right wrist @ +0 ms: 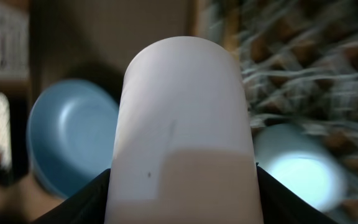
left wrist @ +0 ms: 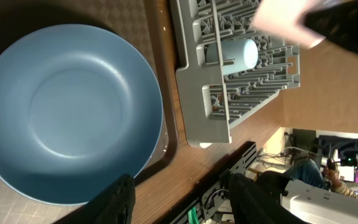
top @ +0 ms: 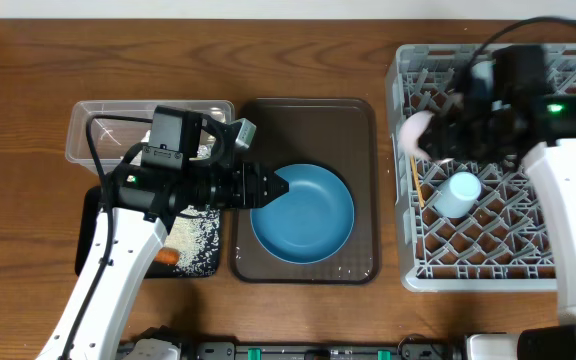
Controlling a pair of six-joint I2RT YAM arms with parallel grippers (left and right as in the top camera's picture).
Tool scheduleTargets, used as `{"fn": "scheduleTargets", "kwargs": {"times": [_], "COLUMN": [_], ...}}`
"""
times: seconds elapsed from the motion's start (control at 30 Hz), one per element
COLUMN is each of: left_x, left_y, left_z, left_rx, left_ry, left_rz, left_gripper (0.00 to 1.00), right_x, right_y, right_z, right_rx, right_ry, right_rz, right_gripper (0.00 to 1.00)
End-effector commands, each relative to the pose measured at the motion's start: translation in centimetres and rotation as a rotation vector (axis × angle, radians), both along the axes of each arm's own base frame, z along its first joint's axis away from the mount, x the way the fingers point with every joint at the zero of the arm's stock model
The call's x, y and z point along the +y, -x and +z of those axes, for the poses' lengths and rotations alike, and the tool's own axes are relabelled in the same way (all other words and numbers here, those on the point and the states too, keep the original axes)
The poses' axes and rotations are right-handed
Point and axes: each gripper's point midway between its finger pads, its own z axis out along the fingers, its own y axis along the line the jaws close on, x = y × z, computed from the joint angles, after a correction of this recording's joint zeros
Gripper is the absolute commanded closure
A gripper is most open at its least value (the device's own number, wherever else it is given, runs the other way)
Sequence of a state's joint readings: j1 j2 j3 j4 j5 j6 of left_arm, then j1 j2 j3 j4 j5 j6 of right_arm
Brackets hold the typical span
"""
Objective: Sort waste into correct bins and load items into the dishwasher rack
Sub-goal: 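Release the left gripper and carry the pink cup right to the rack, then lower the pink cup into the rack's far row and open the right gripper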
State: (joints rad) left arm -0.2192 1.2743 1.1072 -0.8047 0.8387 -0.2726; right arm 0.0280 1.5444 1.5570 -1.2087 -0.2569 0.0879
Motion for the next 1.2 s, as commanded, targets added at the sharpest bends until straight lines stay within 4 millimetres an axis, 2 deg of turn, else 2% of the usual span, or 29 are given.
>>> {"fn": "scheduleTargets", "kwargs": {"times": [0.0, 0.03, 0.1, 0.23, 0.67, 1.17], "left_x": [-0.1, -0.1, -0.1, -0.1, -0.1, -0.1], "left_y": [0.0, 0.0, 0.0, 0.0, 0.0, 0.1], "left_z": [0.3, 0.3, 0.3, 0.3, 0.3, 0.3], "left_rx": [-0.013, -0.013, -0.013, -0.013, -0.013, -0.009], "left_ry": [0.004, 0.004, 0.003, 0.004, 0.004, 0.003], "left_rz": [-0.010, -0.011, -0.011, -0.011, -0.011, -0.011], "left_gripper": [0.48, 0.44, 0.42, 0.42, 0.42, 0.43], "right_x": [-3.8, -4.9, -6.0, -7.2, -7.5, -7.8], "right_y": [-0.9, -1.0, -1.1, -1.6, -6.2, -7.6], "right_z": [1.4, 1.5, 1.2, 0.4, -4.4, -7.7], "right_rx": [-0.040, -0.042, -0.039, -0.027, 0.001, 0.051], "right_ry": [0.111, 0.141, 0.177, 0.235, 0.243, 0.264], "right_rz": [-0.126, -0.159, -0.201, -0.237, -0.234, -0.234], "right_gripper": [0.88, 0.88, 0.88, 0.88, 0.89, 0.91]}}
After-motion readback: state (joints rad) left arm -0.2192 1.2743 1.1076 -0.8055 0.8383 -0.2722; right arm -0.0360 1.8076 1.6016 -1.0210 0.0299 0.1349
